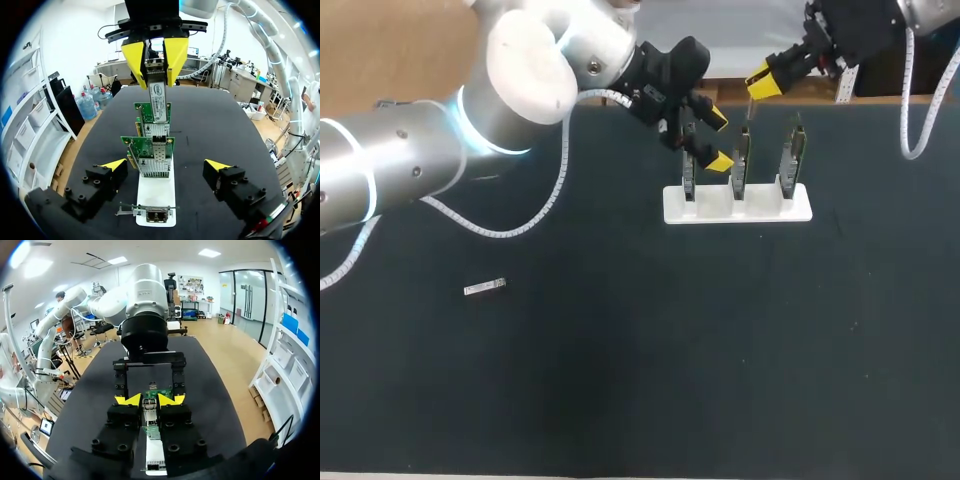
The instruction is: Pick up the optical module with the left hand, and insert it into the network port with the right hand.
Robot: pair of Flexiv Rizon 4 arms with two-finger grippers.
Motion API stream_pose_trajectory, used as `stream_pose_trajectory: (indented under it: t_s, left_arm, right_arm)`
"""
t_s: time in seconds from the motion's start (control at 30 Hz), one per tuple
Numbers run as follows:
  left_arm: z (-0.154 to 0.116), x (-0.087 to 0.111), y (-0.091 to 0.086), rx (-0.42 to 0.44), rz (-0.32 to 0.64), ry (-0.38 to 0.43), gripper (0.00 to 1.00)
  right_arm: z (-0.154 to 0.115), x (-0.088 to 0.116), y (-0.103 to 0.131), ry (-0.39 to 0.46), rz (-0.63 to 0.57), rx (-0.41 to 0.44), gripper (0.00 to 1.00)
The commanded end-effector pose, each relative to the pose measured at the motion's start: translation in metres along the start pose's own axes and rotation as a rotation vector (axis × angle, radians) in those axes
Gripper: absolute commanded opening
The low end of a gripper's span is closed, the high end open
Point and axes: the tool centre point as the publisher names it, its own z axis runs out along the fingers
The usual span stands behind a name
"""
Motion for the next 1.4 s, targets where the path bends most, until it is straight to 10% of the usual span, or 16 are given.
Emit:
stream_pose_trajectory:
  t_s: [0.03, 1.4]
  left_arm:
    - [0.0, -0.001, 0.002, 0.003, -0.001, 0.004, 1.0]
    - [0.0, -0.001, 0.002, 0.003, -0.001, 0.004, 1.0]
  right_arm:
    - [0.003, 0.001, -0.002, 0.001, -0.003, -0.009, 0.0]
    - [0.016, 0.015, 0.004, 0.06, -0.007, -0.023, 0.0]
